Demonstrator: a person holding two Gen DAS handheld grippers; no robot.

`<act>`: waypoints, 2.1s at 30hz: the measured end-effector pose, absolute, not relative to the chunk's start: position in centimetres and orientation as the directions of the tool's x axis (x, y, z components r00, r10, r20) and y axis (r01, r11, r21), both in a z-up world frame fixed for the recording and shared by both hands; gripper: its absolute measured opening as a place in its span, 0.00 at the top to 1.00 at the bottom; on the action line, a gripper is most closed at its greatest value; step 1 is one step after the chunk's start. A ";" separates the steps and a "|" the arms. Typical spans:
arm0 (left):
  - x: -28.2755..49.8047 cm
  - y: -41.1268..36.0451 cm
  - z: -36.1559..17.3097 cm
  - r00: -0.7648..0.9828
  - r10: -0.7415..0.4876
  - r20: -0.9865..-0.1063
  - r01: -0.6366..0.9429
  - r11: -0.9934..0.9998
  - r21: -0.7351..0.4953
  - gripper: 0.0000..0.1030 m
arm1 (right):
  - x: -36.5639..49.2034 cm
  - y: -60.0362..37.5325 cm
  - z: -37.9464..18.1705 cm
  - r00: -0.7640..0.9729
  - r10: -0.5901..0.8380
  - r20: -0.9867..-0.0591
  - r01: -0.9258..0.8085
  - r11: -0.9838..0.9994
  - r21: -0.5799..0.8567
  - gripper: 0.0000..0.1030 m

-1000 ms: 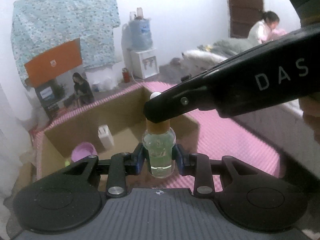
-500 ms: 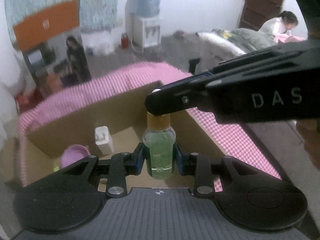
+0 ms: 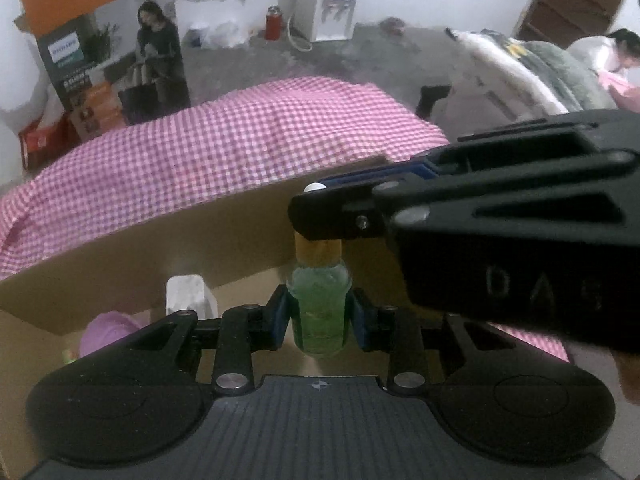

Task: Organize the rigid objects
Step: 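Lower the dropper bottle into the box and open the right gripper, then move the right gripper to the gold round jar beside the box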

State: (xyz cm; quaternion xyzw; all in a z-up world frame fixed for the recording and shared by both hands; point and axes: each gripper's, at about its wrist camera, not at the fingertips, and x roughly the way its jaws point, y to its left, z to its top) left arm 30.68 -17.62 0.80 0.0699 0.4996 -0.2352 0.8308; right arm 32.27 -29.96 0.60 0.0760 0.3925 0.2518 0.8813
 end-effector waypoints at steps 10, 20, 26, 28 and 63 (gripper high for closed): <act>32.2 -18.8 -1.0 0.358 -0.299 -0.884 0.456 0.883 -0.114 0.68 | 34.1 -29.2 -2.2 0.536 0.437 -0.722 -0.384 0.888 0.252 0.88; 30.6 -18.6 0.8 0.383 -0.306 -0.872 0.476 0.874 -0.098 0.45 | 32.8 -29.2 -0.7 0.568 0.410 -0.713 -0.375 0.901 0.220 0.84; 27.9 -17.4 3.5 0.421 -0.319 -0.849 0.494 0.866 -0.081 0.35 | 29.9 -30.0 2.1 0.615 0.432 -0.660 -0.358 0.898 0.255 0.81; 26.7 -16.6 4.8 0.437 -0.329 -0.837 0.499 0.863 -0.078 0.33 | 28.3 -30.5 3.2 0.631 0.446 -0.634 -0.353 0.893 0.277 0.77; 6.0 -4.6 -4.0 0.626 -0.315 -0.713 0.491 0.870 0.048 0.16 | 13.4 -21.4 -7.2 0.405 0.677 -0.615 -0.289 0.732 0.617 0.53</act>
